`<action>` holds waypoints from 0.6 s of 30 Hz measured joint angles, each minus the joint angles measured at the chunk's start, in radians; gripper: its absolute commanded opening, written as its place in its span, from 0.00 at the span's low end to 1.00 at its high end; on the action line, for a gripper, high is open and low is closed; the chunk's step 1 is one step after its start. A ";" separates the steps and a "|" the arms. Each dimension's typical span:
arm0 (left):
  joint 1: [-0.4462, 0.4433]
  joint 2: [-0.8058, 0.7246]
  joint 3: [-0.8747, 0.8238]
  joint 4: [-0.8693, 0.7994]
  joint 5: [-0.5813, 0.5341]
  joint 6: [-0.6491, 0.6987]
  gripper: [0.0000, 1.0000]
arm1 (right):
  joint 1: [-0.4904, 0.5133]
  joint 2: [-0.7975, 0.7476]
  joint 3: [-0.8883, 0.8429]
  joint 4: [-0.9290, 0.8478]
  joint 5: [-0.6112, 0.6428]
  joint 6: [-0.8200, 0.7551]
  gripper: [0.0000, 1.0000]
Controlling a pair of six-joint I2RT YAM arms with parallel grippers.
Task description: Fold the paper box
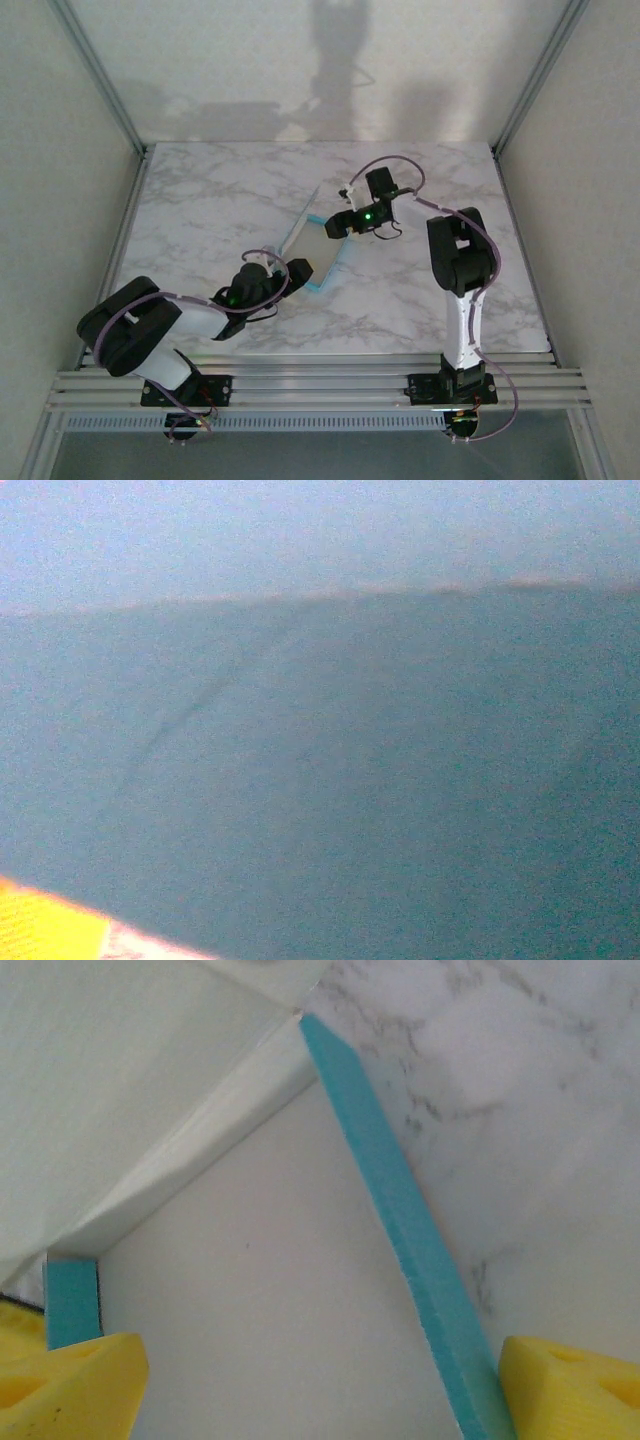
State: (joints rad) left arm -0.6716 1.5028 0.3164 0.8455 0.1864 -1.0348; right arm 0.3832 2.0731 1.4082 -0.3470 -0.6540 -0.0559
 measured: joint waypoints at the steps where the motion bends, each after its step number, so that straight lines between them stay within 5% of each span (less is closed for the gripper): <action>1: 0.007 0.000 0.000 -0.006 0.000 0.007 0.99 | 0.000 -0.015 -0.025 0.006 0.007 0.005 0.90; 18: 0.134 0.002 0.082 -0.138 0.037 0.197 0.99 | 0.122 -0.411 -0.586 0.243 0.178 0.281 0.92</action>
State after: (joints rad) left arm -0.5377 1.5043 0.3988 0.7078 0.2237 -0.8379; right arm 0.5049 1.6623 0.8227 -0.1036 -0.4763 0.2253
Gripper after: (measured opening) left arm 0.995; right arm 0.916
